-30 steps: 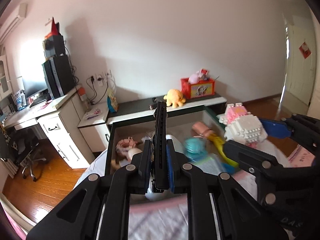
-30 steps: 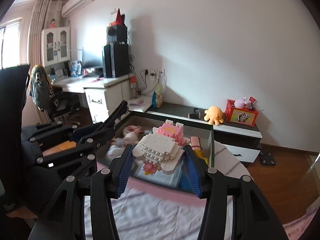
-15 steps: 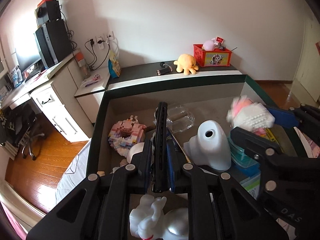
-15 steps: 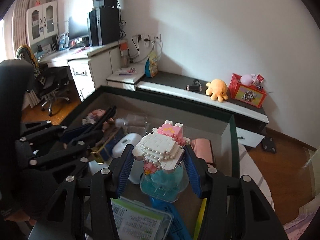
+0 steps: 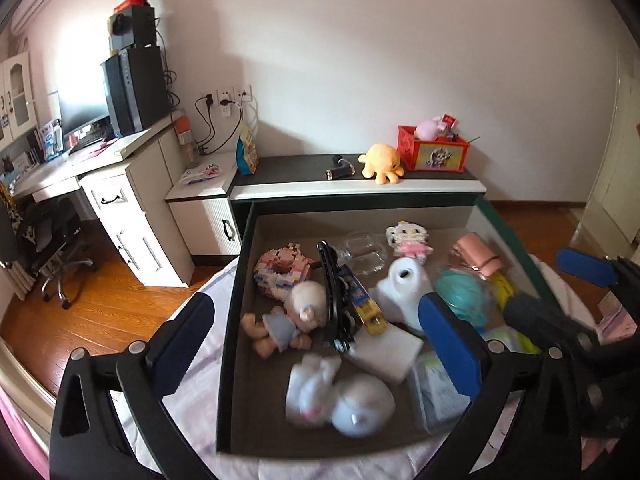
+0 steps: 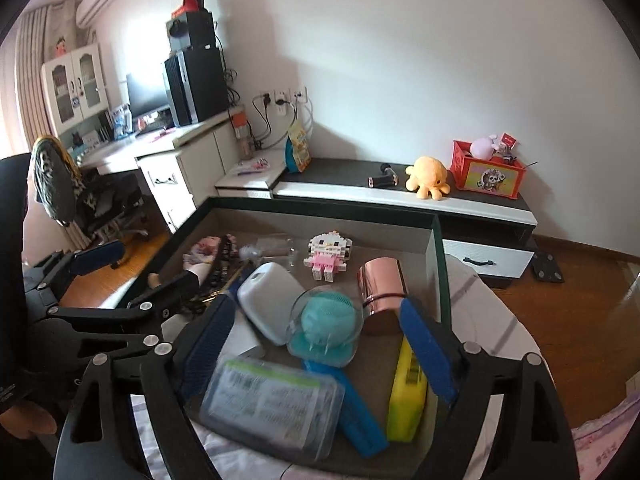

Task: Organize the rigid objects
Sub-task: 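Open both tools and withdraw them from the pink box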

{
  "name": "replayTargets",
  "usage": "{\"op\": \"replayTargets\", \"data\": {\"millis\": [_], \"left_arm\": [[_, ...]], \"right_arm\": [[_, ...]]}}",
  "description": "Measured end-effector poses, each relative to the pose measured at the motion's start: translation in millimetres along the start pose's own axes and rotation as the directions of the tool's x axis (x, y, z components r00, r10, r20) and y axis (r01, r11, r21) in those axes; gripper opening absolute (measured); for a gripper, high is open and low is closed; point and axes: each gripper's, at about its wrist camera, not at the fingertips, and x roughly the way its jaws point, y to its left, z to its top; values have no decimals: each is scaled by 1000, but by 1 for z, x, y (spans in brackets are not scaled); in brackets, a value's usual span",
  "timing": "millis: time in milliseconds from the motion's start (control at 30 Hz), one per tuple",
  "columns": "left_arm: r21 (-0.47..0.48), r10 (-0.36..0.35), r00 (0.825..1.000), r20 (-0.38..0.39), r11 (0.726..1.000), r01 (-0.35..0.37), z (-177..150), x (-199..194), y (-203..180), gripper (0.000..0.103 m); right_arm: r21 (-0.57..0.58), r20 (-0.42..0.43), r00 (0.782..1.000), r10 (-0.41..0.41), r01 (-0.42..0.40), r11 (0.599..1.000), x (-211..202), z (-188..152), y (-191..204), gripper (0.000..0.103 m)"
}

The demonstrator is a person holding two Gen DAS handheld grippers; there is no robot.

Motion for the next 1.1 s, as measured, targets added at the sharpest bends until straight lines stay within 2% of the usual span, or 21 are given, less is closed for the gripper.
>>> {"op": "replayTargets", "data": {"millis": [33,100,167,233,467,600,733,1100], "left_arm": [[-9,-11,1000,16,1000,11,-3,-11,1,103],[-8,-22,999,46,1000,23,-8,-33,-1,103],[18,-9,996,85,1000,8,-16,-58,-7,103],[28,8,992,127,1000,-12,-22,-82,-12,103],[13,37,966,257,999,-42,-51,-178,-17,103],[-1,66,944,324,998,-69,-69,-226,-20,103],[-13,67,935,349,998,-67,-82,-261,-21,103],[-14,73,903,423,997,-74,-115,-341,-26,103]], "right_arm": [[5,11,1000,4,-4,1000,-10,-3,1,103],[11,31,999,-17,17,1000,-24,-6,2,103],[23,53,999,14,-15,1000,-46,-12,6,103],[26,90,996,0,-3,1000,-69,-17,11,103],[-17,223,973,-60,65,998,-159,-45,40,103],[-10,263,963,-59,64,998,-200,-63,52,103],[-1,305,948,-85,89,996,-238,-83,62,103],[9,362,928,-87,90,996,-316,-120,84,103]]}}
